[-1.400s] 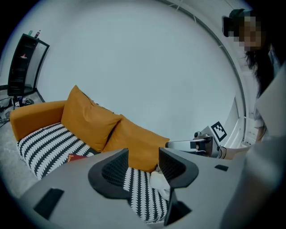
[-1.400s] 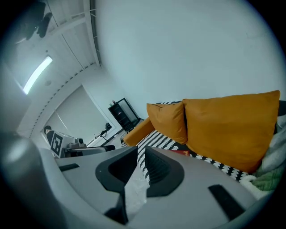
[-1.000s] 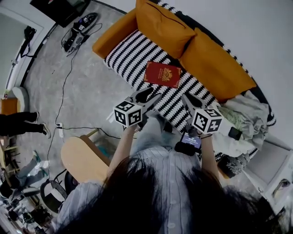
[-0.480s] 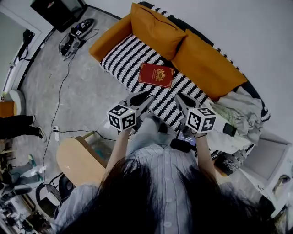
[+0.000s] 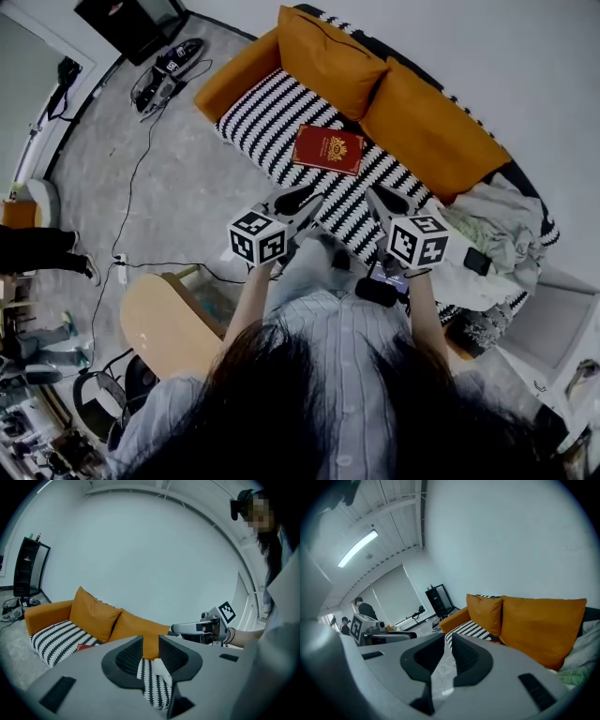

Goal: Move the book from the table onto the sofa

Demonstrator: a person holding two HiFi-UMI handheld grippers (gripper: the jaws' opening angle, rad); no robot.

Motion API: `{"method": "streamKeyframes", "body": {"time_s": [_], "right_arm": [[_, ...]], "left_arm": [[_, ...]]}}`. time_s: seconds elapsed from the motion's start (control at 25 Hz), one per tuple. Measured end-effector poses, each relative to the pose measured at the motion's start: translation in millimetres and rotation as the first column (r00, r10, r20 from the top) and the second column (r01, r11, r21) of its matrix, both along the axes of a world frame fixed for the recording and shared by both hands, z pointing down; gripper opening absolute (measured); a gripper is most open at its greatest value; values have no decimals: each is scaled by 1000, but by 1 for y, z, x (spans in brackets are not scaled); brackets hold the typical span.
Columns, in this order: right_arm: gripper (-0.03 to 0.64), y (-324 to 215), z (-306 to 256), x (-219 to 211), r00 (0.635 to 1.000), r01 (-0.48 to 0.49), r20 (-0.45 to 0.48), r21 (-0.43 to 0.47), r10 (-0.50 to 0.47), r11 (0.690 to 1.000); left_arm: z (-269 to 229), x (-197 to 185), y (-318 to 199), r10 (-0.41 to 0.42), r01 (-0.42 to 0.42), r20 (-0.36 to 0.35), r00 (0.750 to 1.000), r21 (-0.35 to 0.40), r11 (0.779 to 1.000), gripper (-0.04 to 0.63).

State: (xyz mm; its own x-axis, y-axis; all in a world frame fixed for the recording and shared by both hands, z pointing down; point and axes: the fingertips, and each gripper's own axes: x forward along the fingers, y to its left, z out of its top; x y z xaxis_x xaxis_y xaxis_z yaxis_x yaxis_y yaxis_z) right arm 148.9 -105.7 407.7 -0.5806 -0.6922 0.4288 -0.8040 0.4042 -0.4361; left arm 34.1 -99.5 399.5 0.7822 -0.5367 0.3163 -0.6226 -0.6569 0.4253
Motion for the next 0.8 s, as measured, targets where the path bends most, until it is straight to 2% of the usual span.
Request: {"method": "streamKeyframes", "body": {"time_s": [0.32,0.8], "right_arm": [[60,9,-3,0,999,16,-38,28,-15,999],[57,12,-10,40,994,-104,-39,50,106,993]], "left_arm": [[-2,-4,18,-16,16,18,1000,9,1000,112],[-2,-1,23,13,-14,43,999,10,1000,104]]}}
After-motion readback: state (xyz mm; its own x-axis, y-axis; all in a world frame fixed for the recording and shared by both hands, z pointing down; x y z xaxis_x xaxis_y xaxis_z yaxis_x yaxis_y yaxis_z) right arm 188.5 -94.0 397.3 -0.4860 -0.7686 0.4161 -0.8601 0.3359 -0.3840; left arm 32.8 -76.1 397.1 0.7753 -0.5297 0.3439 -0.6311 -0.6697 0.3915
